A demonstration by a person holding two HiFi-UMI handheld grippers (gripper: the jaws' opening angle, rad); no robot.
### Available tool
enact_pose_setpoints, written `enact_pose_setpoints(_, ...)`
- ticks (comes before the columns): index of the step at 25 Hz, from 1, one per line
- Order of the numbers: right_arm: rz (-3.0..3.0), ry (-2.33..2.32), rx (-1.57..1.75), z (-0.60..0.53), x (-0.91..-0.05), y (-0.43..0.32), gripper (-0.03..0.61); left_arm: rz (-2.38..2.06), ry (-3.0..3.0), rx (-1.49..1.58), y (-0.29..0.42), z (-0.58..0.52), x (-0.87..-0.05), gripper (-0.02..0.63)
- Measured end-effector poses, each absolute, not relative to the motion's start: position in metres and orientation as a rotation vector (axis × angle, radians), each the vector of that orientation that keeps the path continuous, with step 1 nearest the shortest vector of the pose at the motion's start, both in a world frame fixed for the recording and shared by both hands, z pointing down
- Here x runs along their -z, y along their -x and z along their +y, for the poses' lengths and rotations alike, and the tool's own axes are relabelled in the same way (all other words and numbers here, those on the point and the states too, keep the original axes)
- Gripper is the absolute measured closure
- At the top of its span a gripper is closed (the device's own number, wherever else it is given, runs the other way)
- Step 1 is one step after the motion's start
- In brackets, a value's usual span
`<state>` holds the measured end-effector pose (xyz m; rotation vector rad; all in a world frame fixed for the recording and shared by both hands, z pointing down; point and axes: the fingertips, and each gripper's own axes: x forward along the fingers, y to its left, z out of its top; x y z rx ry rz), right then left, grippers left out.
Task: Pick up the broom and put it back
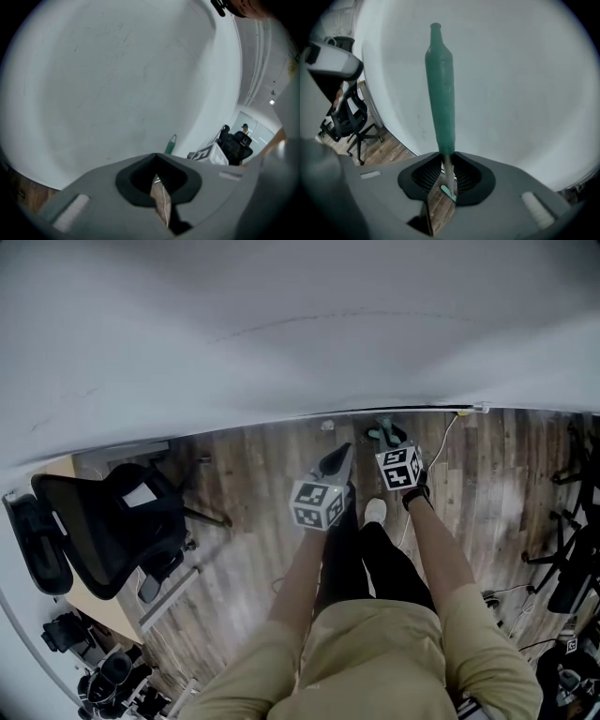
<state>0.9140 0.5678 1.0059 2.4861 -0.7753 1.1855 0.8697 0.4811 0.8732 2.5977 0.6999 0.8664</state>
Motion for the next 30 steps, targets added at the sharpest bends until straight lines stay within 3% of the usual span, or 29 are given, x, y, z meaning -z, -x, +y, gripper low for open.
enact_pose_setpoints(9, -0.673, -2.994, -1.12, 0.607, -0.869, -0.891, 0.495, 0.733, -2.65, -0.771, -0.862, 0.505, -0.781, 0.612)
enact_pose_setpoints(21, -0.748, -3.074, -0.486, 0.6, -0.605, -0.872, 0.498, 0.593, -2.842, -0.414, -0.845, 0.489, -0.597, 0.612)
enact_pose_setpoints(30, -0.836, -3.143, -0.144, 0.613, -0.47, -0.856, 0.503, 0.561, -2.946, -0.194, -0.843, 0.497, -0.478, 0.612)
